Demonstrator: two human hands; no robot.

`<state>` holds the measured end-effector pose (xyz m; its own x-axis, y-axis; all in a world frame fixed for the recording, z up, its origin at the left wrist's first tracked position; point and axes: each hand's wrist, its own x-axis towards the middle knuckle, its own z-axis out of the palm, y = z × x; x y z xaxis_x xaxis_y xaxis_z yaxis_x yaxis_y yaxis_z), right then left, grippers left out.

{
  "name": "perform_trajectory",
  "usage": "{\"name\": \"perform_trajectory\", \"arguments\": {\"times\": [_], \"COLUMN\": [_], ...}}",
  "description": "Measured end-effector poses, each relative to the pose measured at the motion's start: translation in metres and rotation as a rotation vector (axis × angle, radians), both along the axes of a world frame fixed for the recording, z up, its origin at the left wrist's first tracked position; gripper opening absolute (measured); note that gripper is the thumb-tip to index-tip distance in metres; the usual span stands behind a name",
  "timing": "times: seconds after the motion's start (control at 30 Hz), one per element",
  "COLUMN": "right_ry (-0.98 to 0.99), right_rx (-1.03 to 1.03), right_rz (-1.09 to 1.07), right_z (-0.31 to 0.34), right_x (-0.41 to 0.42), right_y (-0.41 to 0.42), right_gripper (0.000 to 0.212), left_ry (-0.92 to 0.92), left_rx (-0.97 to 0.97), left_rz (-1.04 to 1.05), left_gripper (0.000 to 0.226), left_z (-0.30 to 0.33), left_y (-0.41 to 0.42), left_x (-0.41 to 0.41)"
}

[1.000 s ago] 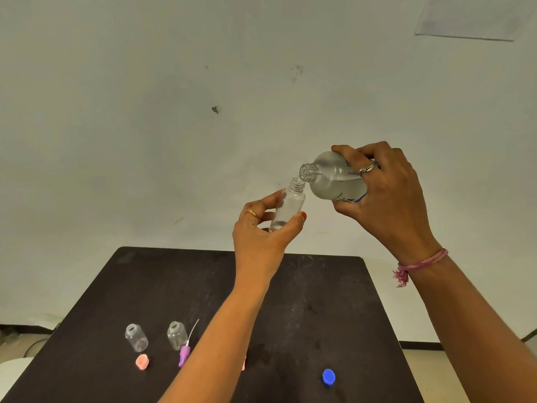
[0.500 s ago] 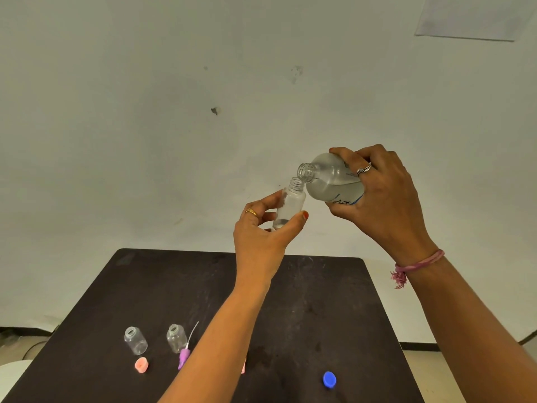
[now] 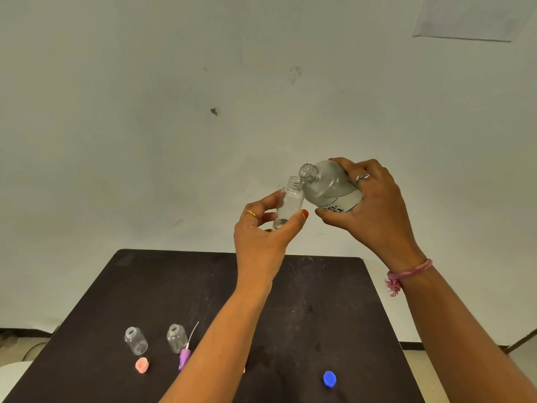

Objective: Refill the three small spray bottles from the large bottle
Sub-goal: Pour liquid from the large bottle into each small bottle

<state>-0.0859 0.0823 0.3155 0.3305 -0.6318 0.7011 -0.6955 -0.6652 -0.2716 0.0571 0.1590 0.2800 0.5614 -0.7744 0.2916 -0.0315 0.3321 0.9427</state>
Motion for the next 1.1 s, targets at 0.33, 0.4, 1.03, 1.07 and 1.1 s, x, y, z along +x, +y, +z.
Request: {"name": "perform_trajectory", "arguments": {"times": [0.33,0.4,1.03,1.07,1.1], "right_ry": [0.042,0.061,0.166,0.168,0.171], "right_rx": [-0.083,-0.12,-0.27,-0.274,-0.28], "right_rz": [-0.014,-0.027,-0.058,-0.057,-0.055], "right_z": [0.007,0.009,0.017,0.018,0.018], "right_x": [-0.008,-0.011,-0.015,-0.015,-0.015], "right_y": [0.0,0.0,-0.002,-0.002,-0.003], "right_gripper": [0.076,0.075,0.073,0.073,0.073], "left_ry": [0.02,0.016,0.017,0.018,0.018], "left_rx": [-0.008,-0.006,0.003,0.001,0.002], "left_rz": [-0.014,-0.02,-0.033,-0.034,-0.035], "left_gripper": [0.041,0.041,0.04,0.04,0.041], "left_z": [-0.002,-0.001,-0.003,-0.003,-0.003], "left_y": [0.004,0.004,0.002,0.002,0.002], "left_x": [-0.001,-0.001,-0.004,-0.004,-0.004]}}
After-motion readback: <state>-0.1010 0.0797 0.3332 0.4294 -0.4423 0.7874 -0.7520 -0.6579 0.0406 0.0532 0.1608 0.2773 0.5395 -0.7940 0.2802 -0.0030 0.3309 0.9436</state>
